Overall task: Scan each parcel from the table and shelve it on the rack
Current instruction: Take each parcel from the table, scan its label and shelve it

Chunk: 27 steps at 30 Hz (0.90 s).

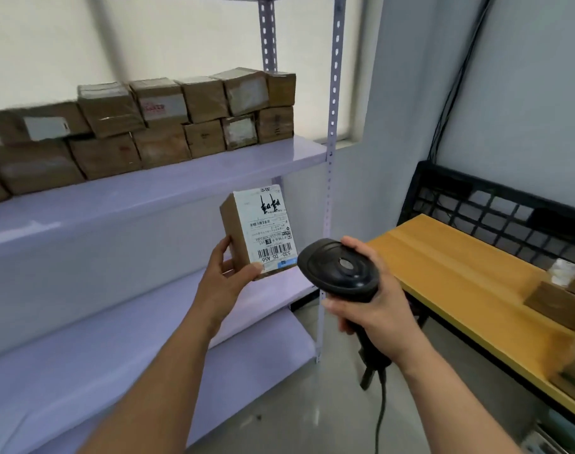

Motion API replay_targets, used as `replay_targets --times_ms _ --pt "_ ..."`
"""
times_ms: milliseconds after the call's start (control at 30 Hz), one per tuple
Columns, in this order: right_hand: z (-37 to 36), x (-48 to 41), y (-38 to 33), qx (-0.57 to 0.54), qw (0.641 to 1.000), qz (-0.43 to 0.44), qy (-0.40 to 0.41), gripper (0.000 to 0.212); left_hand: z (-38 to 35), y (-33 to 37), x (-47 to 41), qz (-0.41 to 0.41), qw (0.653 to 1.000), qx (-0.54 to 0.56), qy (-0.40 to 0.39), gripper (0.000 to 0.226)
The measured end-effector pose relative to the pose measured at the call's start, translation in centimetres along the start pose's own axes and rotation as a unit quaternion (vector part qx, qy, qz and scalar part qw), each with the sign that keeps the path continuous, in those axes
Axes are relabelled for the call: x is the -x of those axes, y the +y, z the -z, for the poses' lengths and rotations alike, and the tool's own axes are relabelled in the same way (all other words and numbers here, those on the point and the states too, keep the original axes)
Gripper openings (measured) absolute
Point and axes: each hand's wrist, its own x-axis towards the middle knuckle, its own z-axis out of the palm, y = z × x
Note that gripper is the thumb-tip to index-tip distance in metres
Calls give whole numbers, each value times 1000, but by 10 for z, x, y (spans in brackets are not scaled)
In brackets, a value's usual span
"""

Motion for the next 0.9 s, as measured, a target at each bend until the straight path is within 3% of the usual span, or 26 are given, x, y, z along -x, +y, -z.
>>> replay_targets --times_ms 633,767,900 --pt "-109 -101 -20 -37 977 46 -207 81 143 39 26 -38 965 -20 261 68" --pt "-136 -114 -21 -25 972 55 -228 80 182 45 22 -45 950 -9 309 64" --pt "-166 -130 -24 -18 973 60 -224 80 233 57 6 -63 940 8 334 77"
